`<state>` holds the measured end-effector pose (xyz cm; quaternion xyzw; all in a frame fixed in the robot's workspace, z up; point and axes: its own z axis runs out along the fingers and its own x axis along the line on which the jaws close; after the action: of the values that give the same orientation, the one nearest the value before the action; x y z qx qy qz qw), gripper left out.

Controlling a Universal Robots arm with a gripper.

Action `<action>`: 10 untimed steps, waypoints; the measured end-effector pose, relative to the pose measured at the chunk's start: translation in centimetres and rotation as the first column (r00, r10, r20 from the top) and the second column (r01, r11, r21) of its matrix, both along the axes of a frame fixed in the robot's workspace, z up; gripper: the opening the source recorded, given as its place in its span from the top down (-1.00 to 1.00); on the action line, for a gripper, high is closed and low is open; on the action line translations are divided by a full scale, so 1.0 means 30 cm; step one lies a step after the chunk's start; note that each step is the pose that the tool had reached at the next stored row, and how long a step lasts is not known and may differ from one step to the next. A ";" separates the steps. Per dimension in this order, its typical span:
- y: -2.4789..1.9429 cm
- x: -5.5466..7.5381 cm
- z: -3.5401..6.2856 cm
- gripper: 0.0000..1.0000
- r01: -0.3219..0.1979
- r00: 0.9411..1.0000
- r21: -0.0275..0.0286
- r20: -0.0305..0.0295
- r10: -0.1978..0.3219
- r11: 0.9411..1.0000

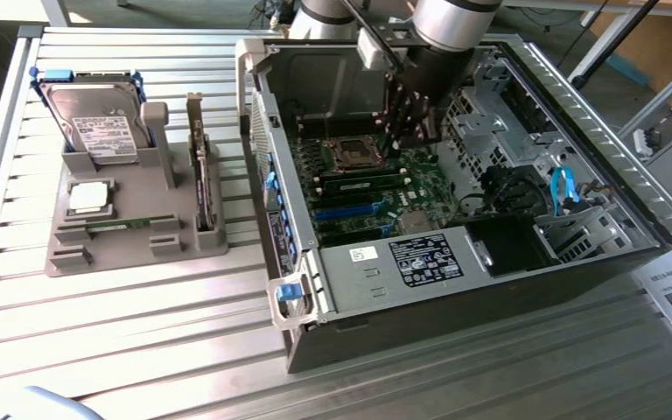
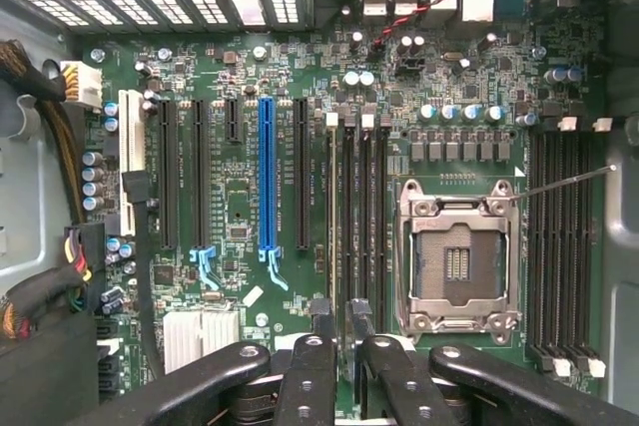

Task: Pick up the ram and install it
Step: 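Insert the ram into the slot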

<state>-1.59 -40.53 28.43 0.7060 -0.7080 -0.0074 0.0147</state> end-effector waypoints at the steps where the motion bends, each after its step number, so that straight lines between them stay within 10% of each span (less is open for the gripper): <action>1: 0.000 0.000 0.001 0.62 0.000 1.000 0.000 0.000 0.000 1.000; 10: 0.000 0.000 0.003 0.62 0.000 1.000 0.000 0.000 0.000 1.000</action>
<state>-1.59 -40.53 28.53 0.7060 -0.7080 -0.0074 0.0147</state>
